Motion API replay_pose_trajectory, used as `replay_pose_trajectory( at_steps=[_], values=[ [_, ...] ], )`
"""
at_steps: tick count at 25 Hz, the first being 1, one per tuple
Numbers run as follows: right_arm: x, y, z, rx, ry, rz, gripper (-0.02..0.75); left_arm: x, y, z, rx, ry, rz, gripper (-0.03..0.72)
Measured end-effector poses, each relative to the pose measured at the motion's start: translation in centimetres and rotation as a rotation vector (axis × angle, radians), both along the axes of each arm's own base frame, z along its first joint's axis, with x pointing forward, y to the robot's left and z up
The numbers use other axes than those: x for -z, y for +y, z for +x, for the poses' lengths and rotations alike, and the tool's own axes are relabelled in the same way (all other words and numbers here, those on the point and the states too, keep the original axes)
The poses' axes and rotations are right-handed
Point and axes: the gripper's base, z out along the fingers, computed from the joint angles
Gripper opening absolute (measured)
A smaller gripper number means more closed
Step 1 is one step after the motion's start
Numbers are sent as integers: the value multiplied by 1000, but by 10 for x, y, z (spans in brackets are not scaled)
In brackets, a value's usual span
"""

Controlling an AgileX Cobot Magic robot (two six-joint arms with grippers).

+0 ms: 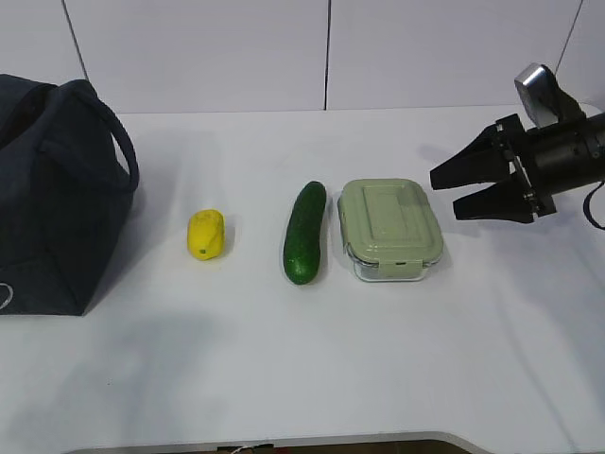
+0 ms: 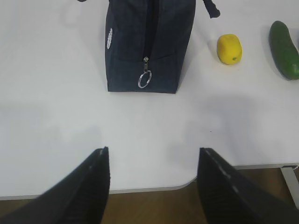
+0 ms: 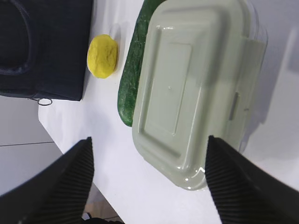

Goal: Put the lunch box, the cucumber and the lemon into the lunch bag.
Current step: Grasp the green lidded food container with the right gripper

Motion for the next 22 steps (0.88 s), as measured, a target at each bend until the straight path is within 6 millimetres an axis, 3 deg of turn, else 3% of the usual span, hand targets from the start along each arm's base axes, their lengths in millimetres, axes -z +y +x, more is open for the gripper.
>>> replay_pose_trajectory(
  at_steps=[14, 22],
  values=[
    [1, -1, 2, 16, -8, -10, 585, 0, 0, 0, 0, 0, 0, 431],
    [22, -2, 12, 21, 45, 1, 586, 0, 0, 0, 0, 0, 0, 431]
  ],
)
